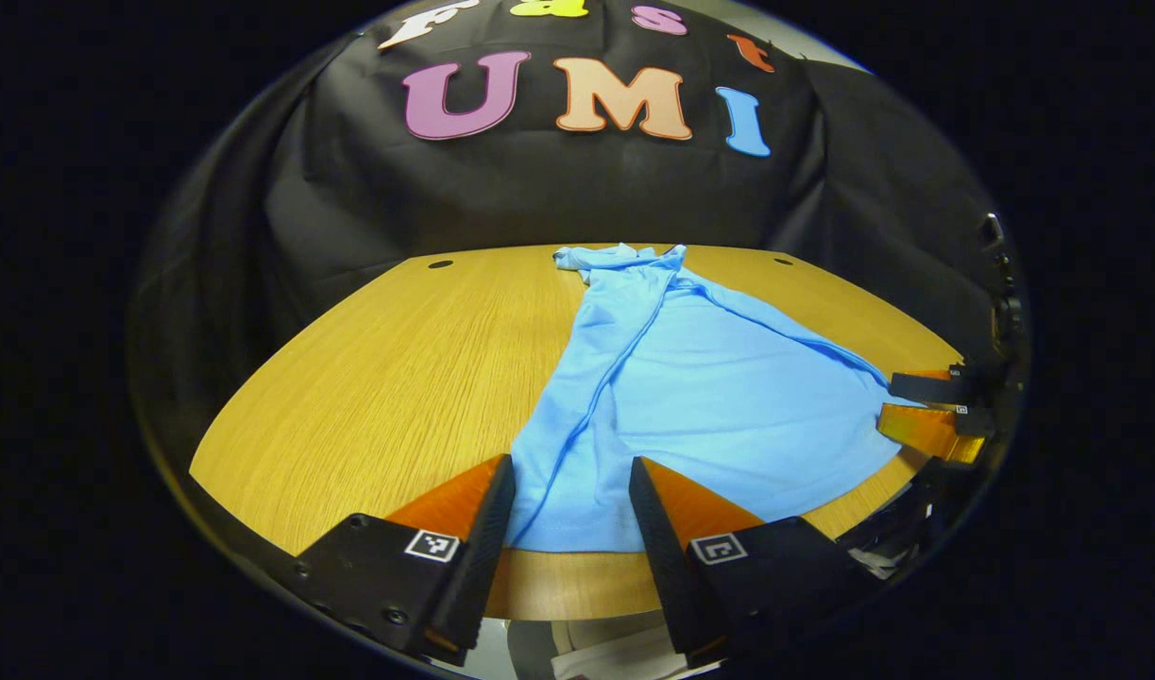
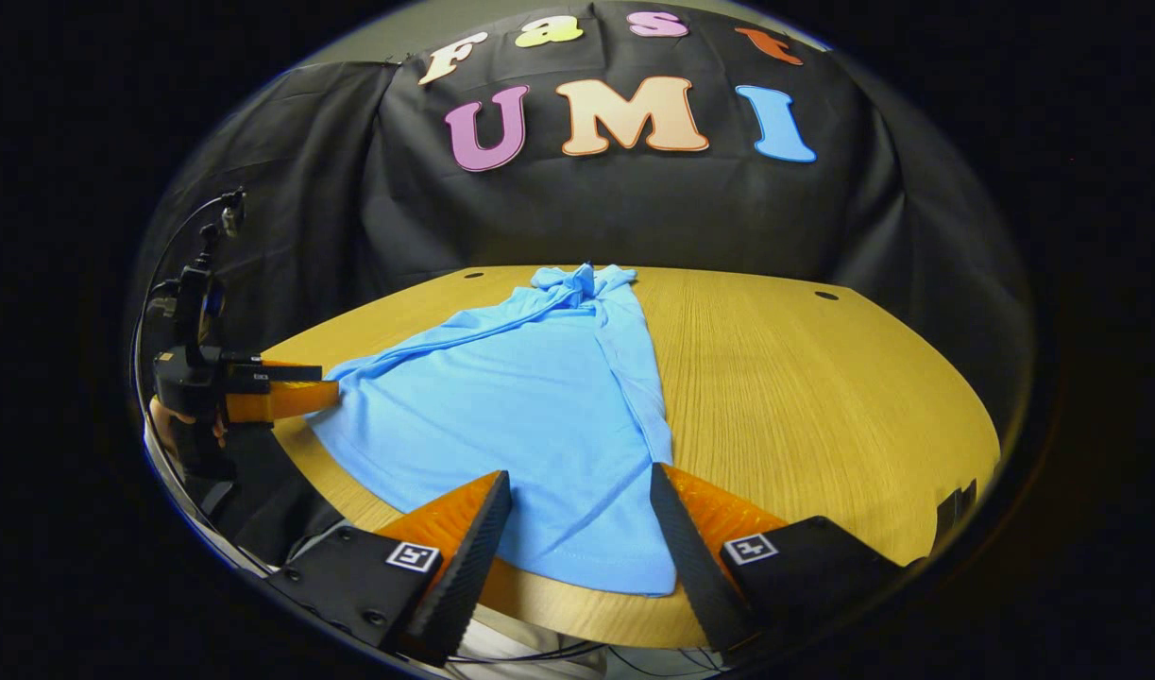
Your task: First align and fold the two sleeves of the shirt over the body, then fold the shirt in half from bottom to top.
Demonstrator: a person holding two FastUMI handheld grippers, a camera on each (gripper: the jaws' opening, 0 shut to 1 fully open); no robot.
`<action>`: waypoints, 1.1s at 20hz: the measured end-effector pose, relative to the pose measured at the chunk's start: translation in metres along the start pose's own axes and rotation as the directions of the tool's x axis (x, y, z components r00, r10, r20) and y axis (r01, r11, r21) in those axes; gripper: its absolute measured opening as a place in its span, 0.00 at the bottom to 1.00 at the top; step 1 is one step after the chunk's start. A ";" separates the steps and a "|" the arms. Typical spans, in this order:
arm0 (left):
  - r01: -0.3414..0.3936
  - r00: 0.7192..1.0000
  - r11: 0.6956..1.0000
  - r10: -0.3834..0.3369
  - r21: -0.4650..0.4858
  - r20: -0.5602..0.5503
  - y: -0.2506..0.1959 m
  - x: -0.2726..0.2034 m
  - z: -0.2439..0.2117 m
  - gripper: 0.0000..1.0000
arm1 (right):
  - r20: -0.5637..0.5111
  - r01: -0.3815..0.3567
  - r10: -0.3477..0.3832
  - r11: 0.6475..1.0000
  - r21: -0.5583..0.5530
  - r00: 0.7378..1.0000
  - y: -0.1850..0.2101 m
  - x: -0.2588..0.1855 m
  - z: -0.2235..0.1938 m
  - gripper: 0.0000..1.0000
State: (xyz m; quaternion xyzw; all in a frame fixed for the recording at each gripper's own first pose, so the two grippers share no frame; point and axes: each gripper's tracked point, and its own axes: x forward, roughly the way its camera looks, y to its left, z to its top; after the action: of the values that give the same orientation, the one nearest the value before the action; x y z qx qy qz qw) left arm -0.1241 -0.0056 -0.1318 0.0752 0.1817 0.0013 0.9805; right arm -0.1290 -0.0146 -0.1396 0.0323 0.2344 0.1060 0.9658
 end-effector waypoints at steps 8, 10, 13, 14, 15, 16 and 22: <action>0.031 0.998 0.997 -0.034 0.072 0.048 -0.020 0.008 0.003 0.14 | 0.010 -0.060 0.060 0.998 -0.006 0.998 0.018 0.004 0.001 0.45; 0.020 0.998 0.995 -0.026 0.099 0.052 -0.020 0.008 0.004 0.07 | 0.012 -0.077 0.076 0.997 0.029 0.997 0.020 0.004 -0.001 0.19; 0.018 0.998 0.998 -0.021 0.055 0.061 -0.020 0.009 0.006 0.04 | 0.021 -0.071 0.071 0.997 0.033 0.997 0.021 0.008 0.001 0.19; 0.020 0.998 0.999 -0.023 0.041 0.064 -0.020 0.009 0.006 0.05 | 0.025 -0.067 0.066 0.997 0.038 0.997 0.020 0.007 0.001 0.07; 0.021 0.998 0.999 -0.023 0.041 0.062 -0.020 0.008 0.006 0.04 | 0.023 -0.070 0.069 0.997 0.041 0.997 0.021 0.006 0.001 0.06; 0.018 0.998 0.999 -0.020 0.035 0.062 -0.020 0.010 0.005 0.04 | 0.021 -0.070 0.069 0.997 0.043 0.997 0.021 0.005 0.002 0.06; 0.057 0.996 0.995 -0.050 -0.085 0.077 -0.020 0.010 0.011 0.00 | 0.033 -0.054 0.052 0.997 0.047 0.998 0.015 0.010 0.008 0.02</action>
State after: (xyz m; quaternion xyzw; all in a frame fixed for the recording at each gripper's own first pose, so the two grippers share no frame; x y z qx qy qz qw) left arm -0.1114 -0.0266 -0.1279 0.0275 0.1468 -0.0199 0.9886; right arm -0.1191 0.0026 -0.1350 0.0634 0.2207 0.1254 0.9652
